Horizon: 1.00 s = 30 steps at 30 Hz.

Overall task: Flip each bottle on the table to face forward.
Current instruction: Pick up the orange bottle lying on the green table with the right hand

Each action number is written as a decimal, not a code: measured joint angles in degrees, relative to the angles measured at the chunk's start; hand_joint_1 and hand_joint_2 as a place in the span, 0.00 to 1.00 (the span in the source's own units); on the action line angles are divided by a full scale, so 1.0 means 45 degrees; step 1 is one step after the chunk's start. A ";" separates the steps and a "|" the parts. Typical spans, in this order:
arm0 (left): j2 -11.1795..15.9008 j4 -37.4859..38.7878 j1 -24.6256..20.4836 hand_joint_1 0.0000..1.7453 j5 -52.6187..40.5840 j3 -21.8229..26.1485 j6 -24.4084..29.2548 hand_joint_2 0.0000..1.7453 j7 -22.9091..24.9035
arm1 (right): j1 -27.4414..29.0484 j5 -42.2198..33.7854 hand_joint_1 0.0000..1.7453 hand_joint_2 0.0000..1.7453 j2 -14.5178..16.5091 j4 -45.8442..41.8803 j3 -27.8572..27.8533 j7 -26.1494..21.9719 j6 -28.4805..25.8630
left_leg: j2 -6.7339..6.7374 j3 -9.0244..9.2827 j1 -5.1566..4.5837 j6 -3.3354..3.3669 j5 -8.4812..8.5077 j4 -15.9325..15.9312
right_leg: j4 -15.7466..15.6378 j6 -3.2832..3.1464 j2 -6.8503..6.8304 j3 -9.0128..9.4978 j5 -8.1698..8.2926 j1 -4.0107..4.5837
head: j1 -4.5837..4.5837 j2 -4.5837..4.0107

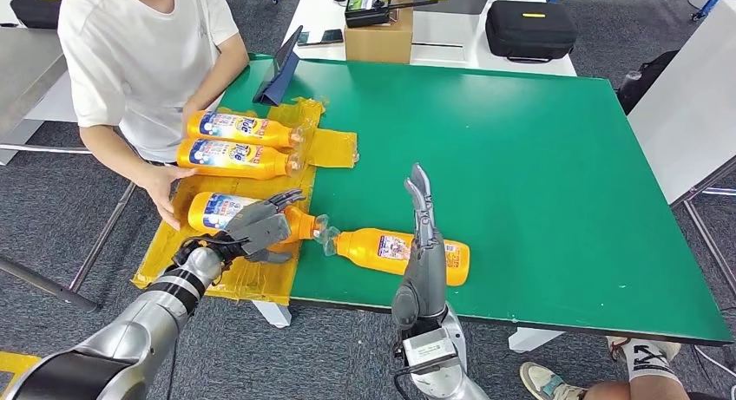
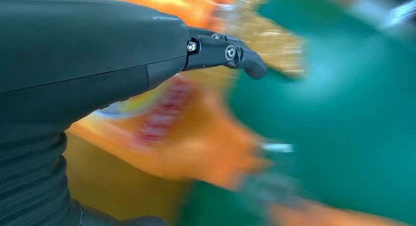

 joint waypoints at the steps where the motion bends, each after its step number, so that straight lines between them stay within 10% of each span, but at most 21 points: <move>1: -0.0086 -0.0390 0.0215 0.00 0.0761 0.0243 -0.0488 1.00 -0.0438 | 0.0000 -0.0017 0.00 0.00 -0.0001 0.0023 0.0000 0.0000 -0.0001 | 0.0004 -0.0006 0.0000 0.0000 0.0000 0.0000 | 0.0000 0.0000 0.0002 -0.0008 0.0001 0.0000 | 0.0000 0.0001; 12: -0.1432 -0.7150 0.2901 0.00 0.8619 0.1651 -0.2872 1.00 -0.0394 | -0.0010 0.0602 0.00 0.00 -0.0011 0.0211 -0.0002 0.0000 -0.0276 | 0.0008 -0.0072 0.0003 -0.0001 -0.0004 0.0001 | 0.0001 0.0000 0.0012 -0.0076 0.0000 0.0003 | -0.0001 0.0002; 16: -0.1843 -0.9702 0.3720 0.00 1.0989 0.1816 -0.2549 1.00 0.0001 | -0.0003 0.2295 0.00 1.00 -0.0053 0.0757 -0.0309 0.0104 -0.0346 | 0.0004 -0.0080 0.0003 0.0001 -0.0008 0.0001 | -0.0003 0.0000 0.0011 -0.0080 -0.0001 0.0002 | -0.0002 0.0002; 30: -0.2847 -1.4230 0.7185 0.00 1.4744 0.2799 -0.1720 1.00 0.0891 | 0.0307 0.8811 0.00 1.00 -0.1283 0.3897 -0.3508 0.4260 0.1183 | -0.0004 -0.0090 -0.0002 0.0006 -0.0014 0.0002 | -0.0011 0.0002 0.0008 -0.0084 -0.0002 0.0000 | -0.0001 0.0002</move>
